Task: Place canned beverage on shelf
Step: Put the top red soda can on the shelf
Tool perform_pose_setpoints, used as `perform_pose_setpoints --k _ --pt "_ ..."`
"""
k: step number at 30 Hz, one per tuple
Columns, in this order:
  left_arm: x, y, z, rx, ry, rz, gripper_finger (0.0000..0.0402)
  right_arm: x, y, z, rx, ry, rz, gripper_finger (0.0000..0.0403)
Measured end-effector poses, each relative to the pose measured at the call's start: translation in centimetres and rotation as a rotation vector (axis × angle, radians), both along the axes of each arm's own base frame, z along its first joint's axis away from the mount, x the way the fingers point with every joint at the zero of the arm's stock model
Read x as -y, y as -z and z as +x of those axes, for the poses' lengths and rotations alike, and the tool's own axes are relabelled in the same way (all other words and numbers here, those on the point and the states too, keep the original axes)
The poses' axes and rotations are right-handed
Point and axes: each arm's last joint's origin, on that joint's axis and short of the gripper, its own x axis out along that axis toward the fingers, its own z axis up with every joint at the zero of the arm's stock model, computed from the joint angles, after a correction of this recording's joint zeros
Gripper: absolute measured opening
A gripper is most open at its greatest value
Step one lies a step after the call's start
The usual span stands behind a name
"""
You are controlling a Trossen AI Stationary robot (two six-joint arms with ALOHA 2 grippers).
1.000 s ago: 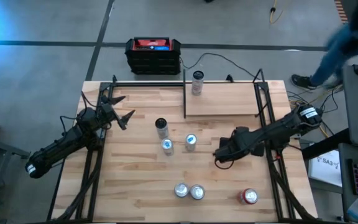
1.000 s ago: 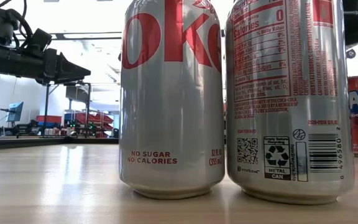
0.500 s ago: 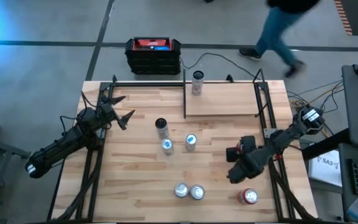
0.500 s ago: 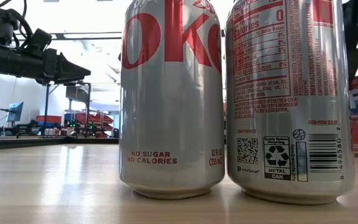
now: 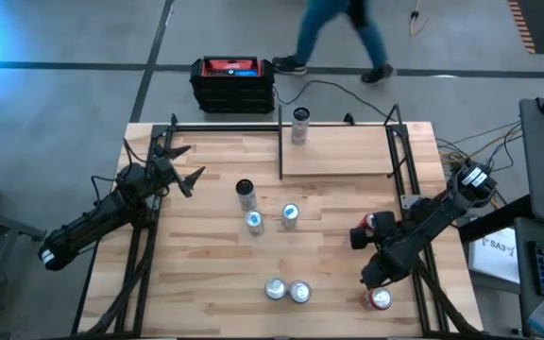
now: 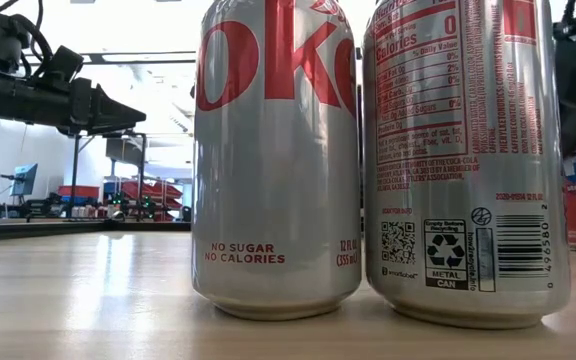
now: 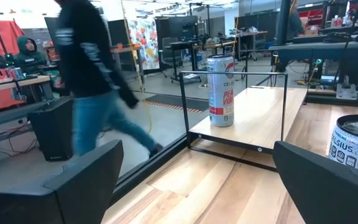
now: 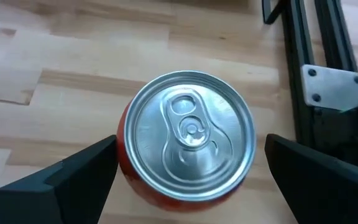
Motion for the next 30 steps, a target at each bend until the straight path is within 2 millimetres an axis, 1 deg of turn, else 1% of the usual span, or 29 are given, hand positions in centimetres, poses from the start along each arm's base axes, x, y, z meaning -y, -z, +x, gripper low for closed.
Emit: perform_pose_setpoints --k 6,13,19,30 --pt "0.0 0.0 0.0 -0.001 0.0 0.0 0.0398 0.1 1.4 -0.1 0.04 -0.007 0.017 0.0384" --pt "0.0 0.0 0.0 0.0 0.0 0.0 0.0398 0.4 1.8 -0.3 0.04 -0.014 -0.003 0.0384" --pt "0.0 0.0 0.0 0.0 0.0 0.0 0.0398 0.8 2.3 -0.5 0.117 -0.002 -0.062 0.0384" --pt "0.0 0.0 0.0 0.0 0.0 0.0 0.0398 0.9 2.6 -0.4 0.149 0.008 -0.066 0.0383"
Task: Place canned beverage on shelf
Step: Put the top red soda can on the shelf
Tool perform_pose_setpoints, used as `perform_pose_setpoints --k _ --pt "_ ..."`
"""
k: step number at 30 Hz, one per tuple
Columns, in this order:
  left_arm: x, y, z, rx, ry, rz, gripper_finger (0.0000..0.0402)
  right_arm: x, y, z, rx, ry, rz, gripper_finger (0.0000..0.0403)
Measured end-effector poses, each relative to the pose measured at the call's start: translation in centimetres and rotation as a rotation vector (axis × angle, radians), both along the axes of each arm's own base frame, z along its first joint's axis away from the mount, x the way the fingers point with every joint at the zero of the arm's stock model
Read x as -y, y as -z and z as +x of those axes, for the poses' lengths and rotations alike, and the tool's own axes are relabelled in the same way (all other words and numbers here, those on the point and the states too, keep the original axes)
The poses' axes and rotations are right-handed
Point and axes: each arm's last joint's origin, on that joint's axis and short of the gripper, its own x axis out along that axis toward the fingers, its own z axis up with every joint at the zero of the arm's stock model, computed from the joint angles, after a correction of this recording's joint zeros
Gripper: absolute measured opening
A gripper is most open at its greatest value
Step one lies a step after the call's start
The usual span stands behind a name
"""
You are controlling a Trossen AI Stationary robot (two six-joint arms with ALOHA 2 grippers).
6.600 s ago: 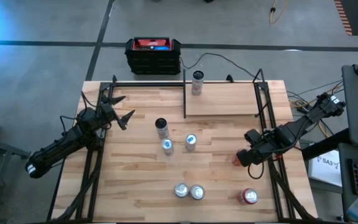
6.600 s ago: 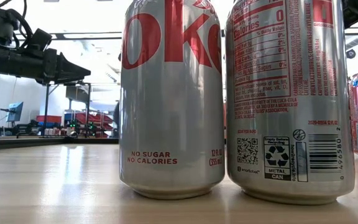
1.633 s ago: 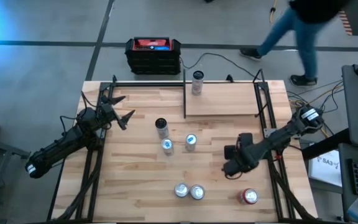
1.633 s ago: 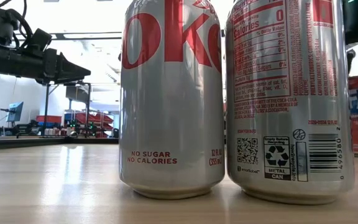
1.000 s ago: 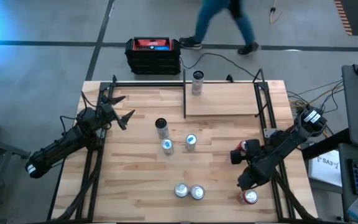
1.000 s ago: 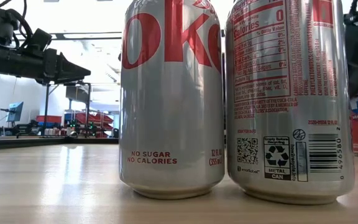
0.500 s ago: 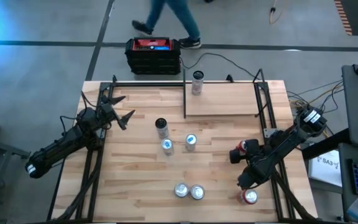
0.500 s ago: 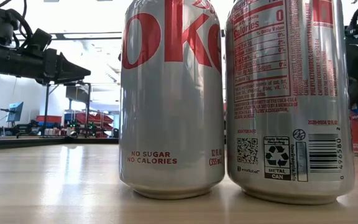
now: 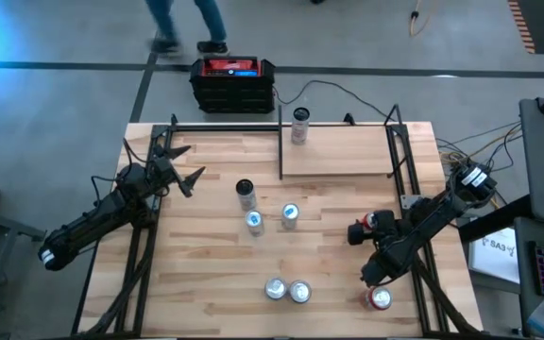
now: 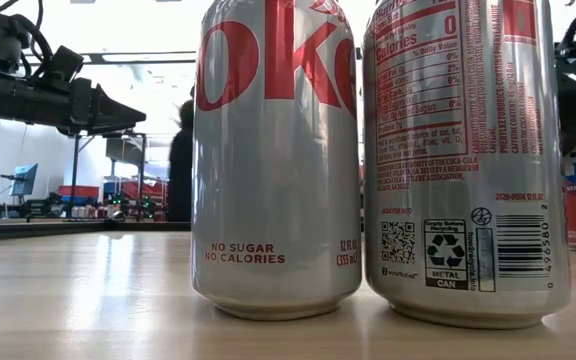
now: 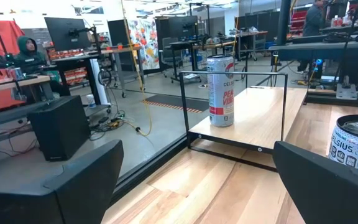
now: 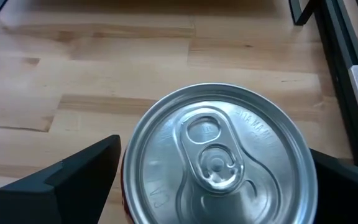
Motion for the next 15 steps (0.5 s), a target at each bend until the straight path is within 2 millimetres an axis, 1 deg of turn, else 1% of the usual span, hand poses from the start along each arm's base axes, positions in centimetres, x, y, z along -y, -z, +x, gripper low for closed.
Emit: perform_pose_setpoints --k 4,11,15 --pt "0.0 0.0 0.0 0.0 0.0 0.0 0.0398 0.17 0.03 0.1 0.004 0.016 0.0 0.0367" --pt "0.0 0.0 0.0 0.0 0.0 0.0 0.0398 0.57 0.05 0.43 0.005 0.034 0.0 0.0289" --pt "0.0 0.0 0.0 0.0 0.0 0.0 0.0398 0.48 -0.03 0.52 0.005 0.029 0.005 0.0286"
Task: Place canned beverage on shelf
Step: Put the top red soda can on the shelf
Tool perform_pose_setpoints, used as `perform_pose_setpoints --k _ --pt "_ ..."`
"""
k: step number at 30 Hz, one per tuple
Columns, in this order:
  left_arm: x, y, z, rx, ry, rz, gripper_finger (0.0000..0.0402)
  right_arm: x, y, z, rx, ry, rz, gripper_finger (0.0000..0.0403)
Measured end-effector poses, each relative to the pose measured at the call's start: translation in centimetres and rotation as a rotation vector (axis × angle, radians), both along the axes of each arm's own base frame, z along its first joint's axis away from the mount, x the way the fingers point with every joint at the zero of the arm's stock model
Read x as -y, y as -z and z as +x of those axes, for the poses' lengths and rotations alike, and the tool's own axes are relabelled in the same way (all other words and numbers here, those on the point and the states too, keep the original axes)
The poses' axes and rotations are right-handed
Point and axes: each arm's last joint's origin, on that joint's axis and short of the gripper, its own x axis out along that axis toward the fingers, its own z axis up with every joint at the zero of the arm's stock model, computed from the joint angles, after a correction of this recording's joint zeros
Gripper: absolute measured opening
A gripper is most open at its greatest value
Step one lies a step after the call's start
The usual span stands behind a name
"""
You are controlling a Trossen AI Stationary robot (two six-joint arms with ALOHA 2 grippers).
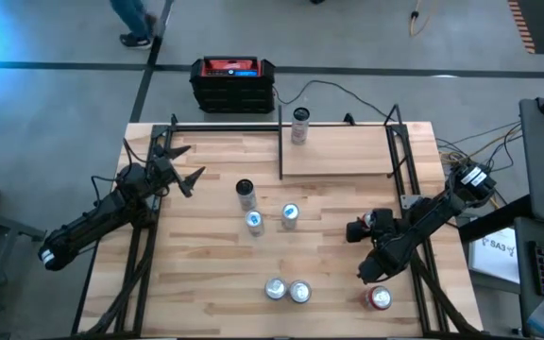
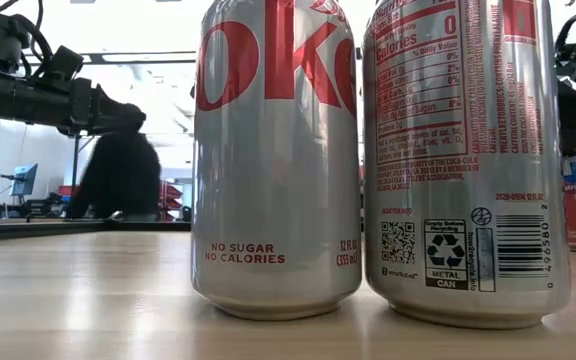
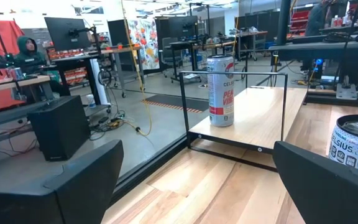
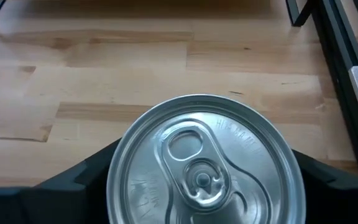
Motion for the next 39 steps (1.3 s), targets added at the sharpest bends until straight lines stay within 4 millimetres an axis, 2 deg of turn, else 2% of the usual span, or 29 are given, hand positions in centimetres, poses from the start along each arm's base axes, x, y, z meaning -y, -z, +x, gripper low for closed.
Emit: perform_pose_setpoints --k 6,16,20,29,39 --pt "0.0 0.0 0.0 0.0 0.0 0.0 0.0398 -0.4 -0.7 0.4 0.001 0.01 0.026 0.0286" --pt "0.0 0.0 0.0 0.0 0.0 0.0 0.0398 -0.5 -4.1 0.7 -0.034 0.02 -0.065 0.0286" --pt "0.0 0.0 0.0 0.0 0.001 0.0 0.0398 -0.1 -4.5 1.3 0.002 0.059 -0.059 0.0288" --pt "0.0 0.0 0.0 0.0 0.0 0.0 0.0398 2.7 -4.9 3.2 -0.09 0.087 -0.066 0.0298" --pt "0.0 0.0 0.0 0.0 0.0 0.0 0.0398 8.7 -6.3 6.0 -0.013 0.285 -0.152 0.03"
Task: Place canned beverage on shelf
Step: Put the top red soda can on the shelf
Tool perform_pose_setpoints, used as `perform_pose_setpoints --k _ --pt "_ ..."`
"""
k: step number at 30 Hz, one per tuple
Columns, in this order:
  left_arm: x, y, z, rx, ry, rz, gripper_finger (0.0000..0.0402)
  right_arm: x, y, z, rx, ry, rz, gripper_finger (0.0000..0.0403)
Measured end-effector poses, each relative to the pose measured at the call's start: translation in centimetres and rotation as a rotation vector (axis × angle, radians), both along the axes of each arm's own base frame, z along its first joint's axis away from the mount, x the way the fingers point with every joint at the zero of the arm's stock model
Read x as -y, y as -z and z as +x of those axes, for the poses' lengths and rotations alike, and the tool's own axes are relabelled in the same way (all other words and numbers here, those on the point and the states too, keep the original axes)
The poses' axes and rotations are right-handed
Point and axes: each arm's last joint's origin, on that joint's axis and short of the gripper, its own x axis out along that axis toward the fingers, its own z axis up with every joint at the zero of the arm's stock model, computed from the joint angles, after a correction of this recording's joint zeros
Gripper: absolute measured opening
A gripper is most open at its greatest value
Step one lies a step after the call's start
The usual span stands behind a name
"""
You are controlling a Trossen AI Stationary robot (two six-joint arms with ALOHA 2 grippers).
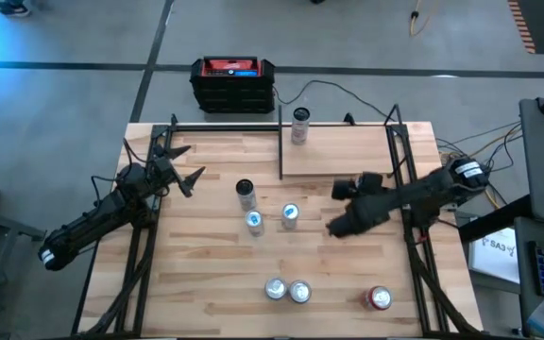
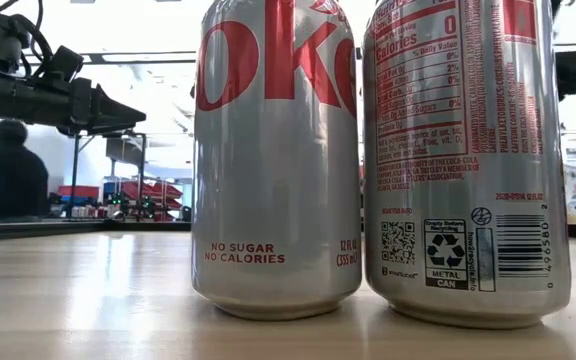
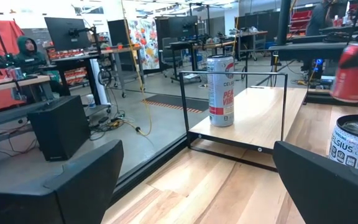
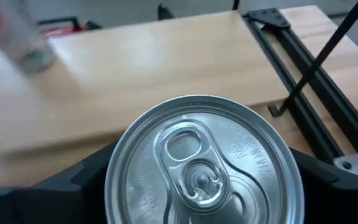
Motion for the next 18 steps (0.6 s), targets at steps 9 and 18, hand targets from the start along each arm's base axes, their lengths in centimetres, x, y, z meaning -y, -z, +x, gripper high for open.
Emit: perform_pose_setpoints --k 9,18 --pt "0.0 0.0 0.0 0.0 0.0 0.0 0.0398 7.6 -1.0 1.7 0.018 0.191 0.057 0.0301" --pt "0.0 0.0 0.0 0.0 0.0 0.0 0.0398 12.7 -0.9 2.0 0.081 0.258 0.094 0.0301"
